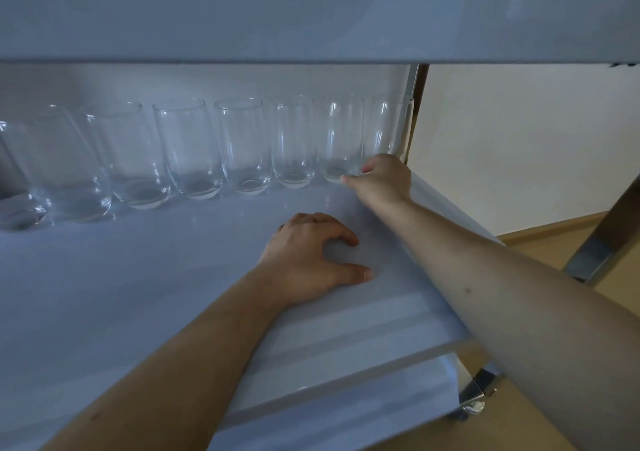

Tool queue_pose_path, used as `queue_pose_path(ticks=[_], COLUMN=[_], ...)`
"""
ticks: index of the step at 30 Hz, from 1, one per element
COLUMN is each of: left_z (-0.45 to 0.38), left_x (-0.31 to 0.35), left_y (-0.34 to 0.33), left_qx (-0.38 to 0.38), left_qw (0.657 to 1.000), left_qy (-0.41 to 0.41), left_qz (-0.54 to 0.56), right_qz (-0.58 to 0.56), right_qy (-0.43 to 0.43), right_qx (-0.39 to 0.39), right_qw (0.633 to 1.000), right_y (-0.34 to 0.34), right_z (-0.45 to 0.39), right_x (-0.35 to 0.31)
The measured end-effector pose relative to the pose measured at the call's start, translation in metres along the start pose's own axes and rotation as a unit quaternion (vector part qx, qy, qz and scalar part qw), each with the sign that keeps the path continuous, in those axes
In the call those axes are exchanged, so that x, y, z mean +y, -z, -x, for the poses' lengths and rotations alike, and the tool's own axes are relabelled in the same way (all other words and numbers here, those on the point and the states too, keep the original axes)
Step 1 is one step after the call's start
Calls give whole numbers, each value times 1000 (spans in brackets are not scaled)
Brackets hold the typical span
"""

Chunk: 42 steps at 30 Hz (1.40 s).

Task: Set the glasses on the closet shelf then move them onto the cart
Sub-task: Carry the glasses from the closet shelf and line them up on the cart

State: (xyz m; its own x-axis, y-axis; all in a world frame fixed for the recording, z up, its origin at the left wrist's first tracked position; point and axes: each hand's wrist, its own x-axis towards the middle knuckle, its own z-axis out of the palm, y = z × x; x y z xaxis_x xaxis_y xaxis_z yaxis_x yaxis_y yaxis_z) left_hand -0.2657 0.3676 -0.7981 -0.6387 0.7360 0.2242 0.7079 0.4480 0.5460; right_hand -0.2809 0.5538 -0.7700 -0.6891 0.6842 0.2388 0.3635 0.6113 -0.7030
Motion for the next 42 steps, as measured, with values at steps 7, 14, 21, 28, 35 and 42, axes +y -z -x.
queue_pose_path(ticks=[7,14,21,28,35,42], left_z=[1,10,56,110,157,178], left_x=[4,18,62,126,216,321], left_y=[-4,-6,1,53,153,275], left_qx=[14,89,19,-59,-113,-107], left_qw=[999,988,992,989,987,989], left_qy=[3,-23,28,72,94,79], left_qz=[-31,-128,-118,-114,-71,-62], right_qz=[58,166,169,214,184,143], right_qy=[81,112,79,14,-59,-84], right_qx=[-66,-99,-103,-218,-248,-227], right_qw=[993,975,977,952,949,960], right_y=[27,43,81,155,261,383], right_z=[49,80,154,215,266,301], right_x=[23,41,33,1,-86,-184])
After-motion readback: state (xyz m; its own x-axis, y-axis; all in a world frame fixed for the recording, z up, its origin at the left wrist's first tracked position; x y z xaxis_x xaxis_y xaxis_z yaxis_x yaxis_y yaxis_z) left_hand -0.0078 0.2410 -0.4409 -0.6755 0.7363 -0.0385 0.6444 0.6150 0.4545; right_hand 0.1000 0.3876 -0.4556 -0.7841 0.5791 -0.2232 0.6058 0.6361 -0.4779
